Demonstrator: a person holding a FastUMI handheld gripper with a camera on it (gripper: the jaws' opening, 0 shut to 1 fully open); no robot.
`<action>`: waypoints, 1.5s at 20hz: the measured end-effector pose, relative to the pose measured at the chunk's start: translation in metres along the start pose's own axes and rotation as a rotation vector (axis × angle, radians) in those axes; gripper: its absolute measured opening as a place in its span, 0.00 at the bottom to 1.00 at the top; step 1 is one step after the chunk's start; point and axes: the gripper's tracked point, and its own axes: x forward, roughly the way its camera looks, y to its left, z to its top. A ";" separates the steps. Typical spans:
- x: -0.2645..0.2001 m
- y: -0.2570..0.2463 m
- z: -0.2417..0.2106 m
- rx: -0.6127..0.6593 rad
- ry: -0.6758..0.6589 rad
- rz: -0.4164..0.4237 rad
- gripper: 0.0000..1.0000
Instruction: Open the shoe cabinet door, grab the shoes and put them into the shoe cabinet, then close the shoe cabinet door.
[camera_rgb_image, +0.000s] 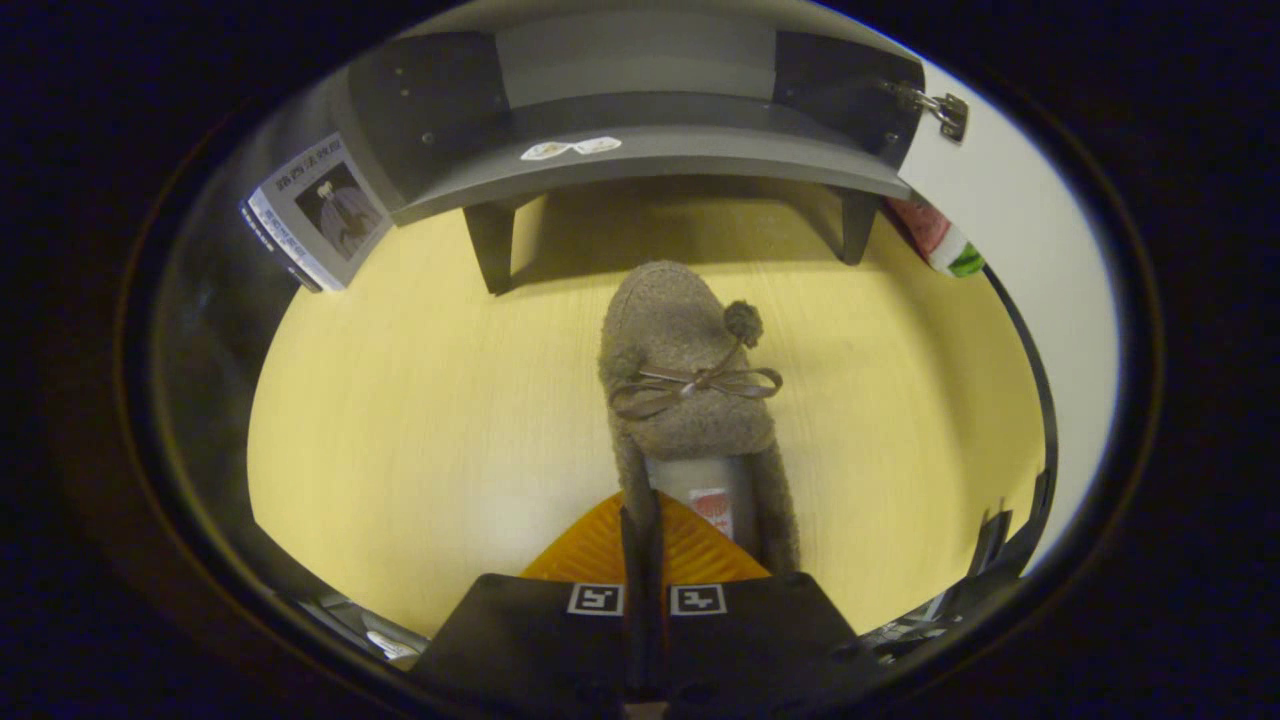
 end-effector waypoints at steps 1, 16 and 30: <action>-0.006 -0.002 0.007 0.008 -0.019 0.000 0.03; -0.200 -0.044 0.169 -0.004 -0.527 -0.077 0.02; -0.249 -0.055 0.327 -0.131 -0.704 -0.098 0.02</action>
